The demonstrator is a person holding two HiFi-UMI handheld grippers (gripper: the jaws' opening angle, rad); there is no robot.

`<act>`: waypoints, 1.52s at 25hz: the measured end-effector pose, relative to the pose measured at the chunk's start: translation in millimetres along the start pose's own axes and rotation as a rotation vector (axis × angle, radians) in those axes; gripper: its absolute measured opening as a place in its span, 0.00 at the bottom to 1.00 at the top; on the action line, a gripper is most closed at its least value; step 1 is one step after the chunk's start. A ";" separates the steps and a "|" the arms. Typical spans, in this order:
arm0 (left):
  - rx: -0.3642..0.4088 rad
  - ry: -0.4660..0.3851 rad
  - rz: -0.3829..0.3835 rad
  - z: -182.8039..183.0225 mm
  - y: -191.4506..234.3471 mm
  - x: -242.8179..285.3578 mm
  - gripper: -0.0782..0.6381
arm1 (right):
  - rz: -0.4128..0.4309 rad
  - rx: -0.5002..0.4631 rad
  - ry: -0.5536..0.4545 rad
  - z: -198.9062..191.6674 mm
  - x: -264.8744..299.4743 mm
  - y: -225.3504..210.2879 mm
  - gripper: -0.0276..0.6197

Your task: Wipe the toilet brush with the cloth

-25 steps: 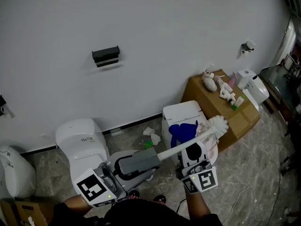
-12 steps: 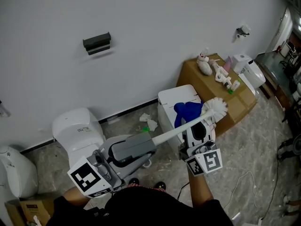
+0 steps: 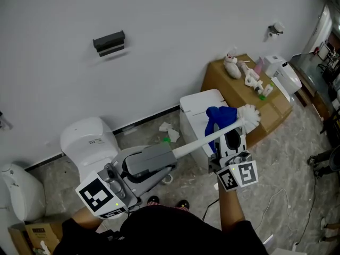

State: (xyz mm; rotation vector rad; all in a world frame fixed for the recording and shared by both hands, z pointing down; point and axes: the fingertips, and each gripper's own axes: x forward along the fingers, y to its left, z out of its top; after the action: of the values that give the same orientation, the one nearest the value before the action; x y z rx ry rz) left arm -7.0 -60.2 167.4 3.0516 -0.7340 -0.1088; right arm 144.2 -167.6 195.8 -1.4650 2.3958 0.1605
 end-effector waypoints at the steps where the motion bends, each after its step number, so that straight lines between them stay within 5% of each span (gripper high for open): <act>1: 0.001 0.000 -0.001 0.4 -0.1 0.0 0.35 | -0.002 -0.001 0.000 0.8 -0.3 -1.0 0.16; 19: 0.075 0.008 0.024 -1.8 -4.9 -3.1 0.35 | -0.011 0.020 0.015 -7.4 -5.9 0.7 0.16; 30: 0.081 -0.074 0.082 14.4 11.9 -9.4 0.35 | 0.006 0.069 0.059 -21.1 -18.9 10.8 0.16; 38: 0.083 -0.023 0.142 0.3 25.5 -13.1 0.35 | 0.102 0.102 0.023 4.3 -30.7 38.9 0.16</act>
State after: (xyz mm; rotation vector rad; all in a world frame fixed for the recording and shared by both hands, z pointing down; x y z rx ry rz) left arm -30.2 -77.0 168.4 3.0678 -0.9776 -0.1151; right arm 123.7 -122.4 199.1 -1.3080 2.4594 0.0443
